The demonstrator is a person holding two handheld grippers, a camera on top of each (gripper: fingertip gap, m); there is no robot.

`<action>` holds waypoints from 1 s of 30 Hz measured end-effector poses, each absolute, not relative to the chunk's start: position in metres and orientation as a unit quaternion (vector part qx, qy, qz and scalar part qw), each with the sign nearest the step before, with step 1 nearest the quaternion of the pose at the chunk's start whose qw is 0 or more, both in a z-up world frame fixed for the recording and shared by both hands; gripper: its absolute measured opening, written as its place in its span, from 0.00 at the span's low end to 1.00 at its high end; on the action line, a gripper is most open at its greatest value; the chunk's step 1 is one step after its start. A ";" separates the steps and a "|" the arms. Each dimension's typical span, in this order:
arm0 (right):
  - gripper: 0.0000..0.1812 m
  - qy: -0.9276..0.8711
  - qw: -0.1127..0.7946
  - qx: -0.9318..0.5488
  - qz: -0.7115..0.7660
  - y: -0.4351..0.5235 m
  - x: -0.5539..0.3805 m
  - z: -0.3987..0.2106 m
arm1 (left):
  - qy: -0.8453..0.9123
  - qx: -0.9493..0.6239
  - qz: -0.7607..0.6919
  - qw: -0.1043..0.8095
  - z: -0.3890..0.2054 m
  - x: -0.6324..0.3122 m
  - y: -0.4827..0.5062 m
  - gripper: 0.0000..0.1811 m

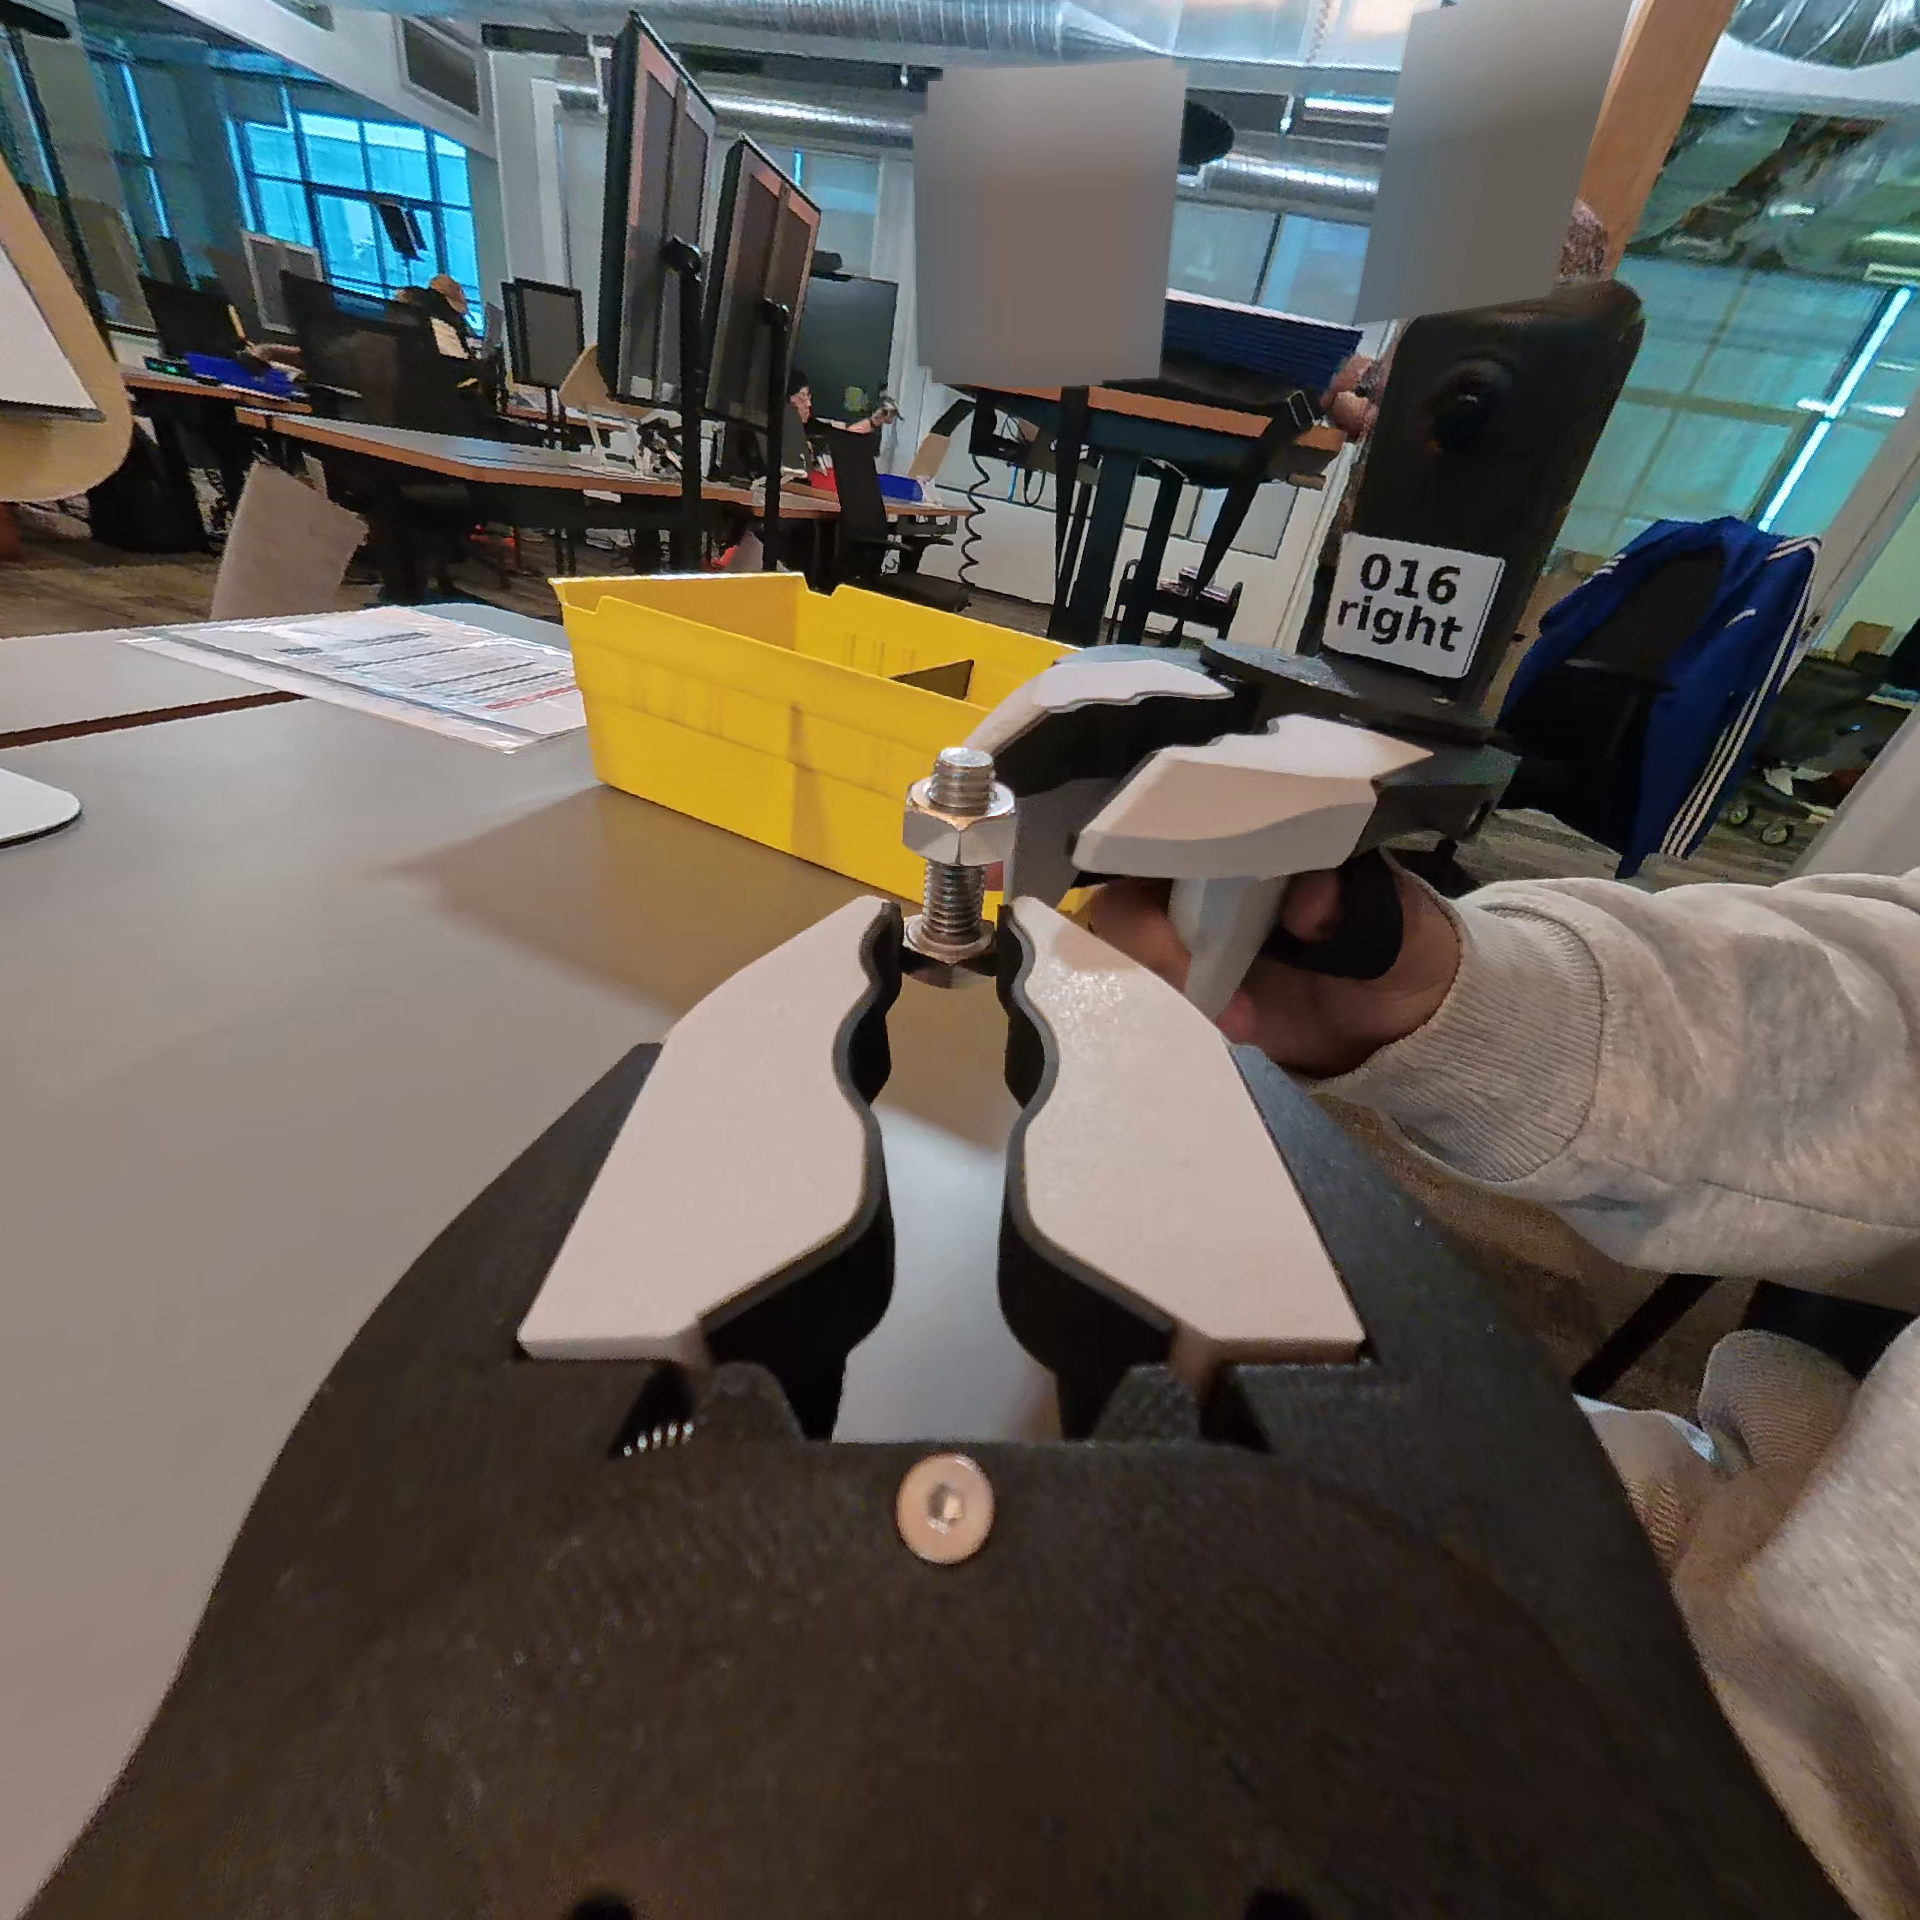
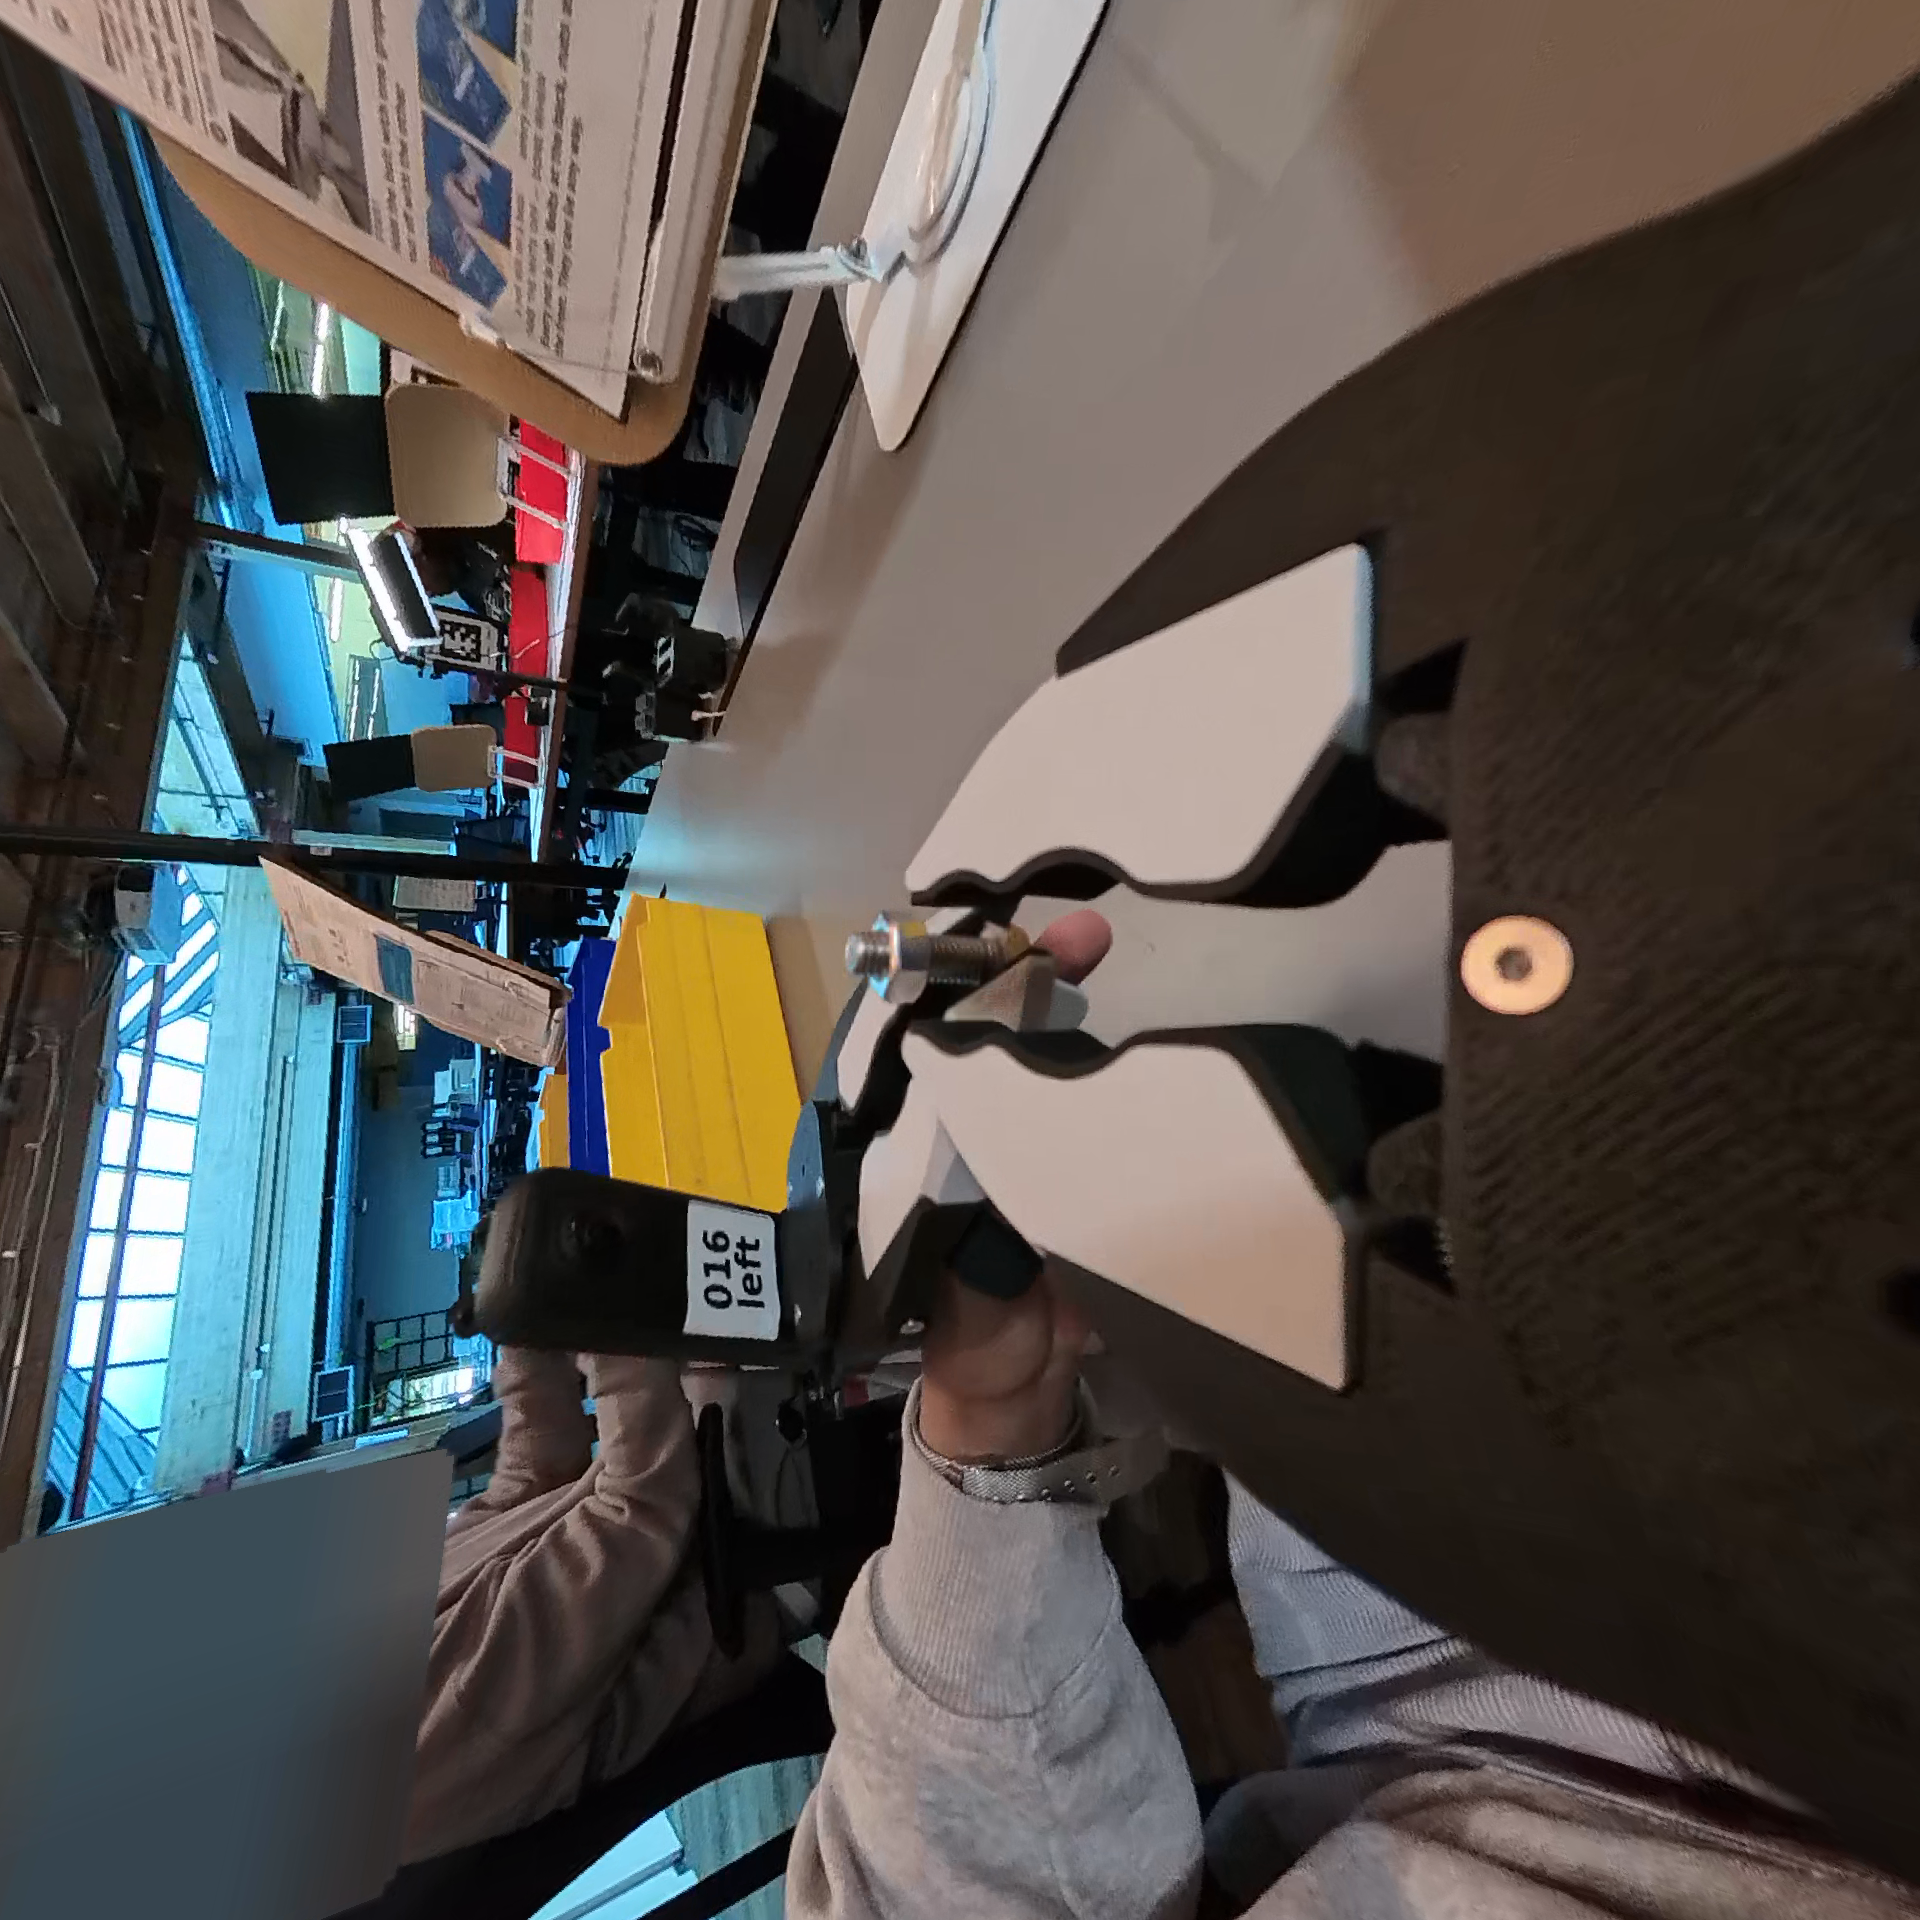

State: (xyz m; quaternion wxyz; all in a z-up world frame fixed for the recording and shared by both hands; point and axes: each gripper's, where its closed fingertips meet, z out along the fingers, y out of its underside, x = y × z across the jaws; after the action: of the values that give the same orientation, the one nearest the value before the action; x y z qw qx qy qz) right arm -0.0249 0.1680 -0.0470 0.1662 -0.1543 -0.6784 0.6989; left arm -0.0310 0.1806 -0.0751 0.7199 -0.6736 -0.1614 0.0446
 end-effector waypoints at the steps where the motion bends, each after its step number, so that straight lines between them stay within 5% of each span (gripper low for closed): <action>1: 0.12 -0.682 0.171 -0.151 0.695 0.165 -0.024 -0.049 | -0.159 -0.676 0.045 0.718 -0.076 -0.030 0.181 0.10; 30: 0.07 -0.692 0.203 -0.162 0.674 0.166 -0.032 -0.055 | -0.165 -0.678 0.044 0.715 -0.078 -0.032 0.181 0.10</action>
State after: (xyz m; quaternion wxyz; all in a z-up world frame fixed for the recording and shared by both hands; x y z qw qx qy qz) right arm -0.0315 0.1664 -0.0552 0.2028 -0.1619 -0.6920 0.6736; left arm -0.0320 0.1813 -0.0784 0.7147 -0.6783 -0.1646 0.0436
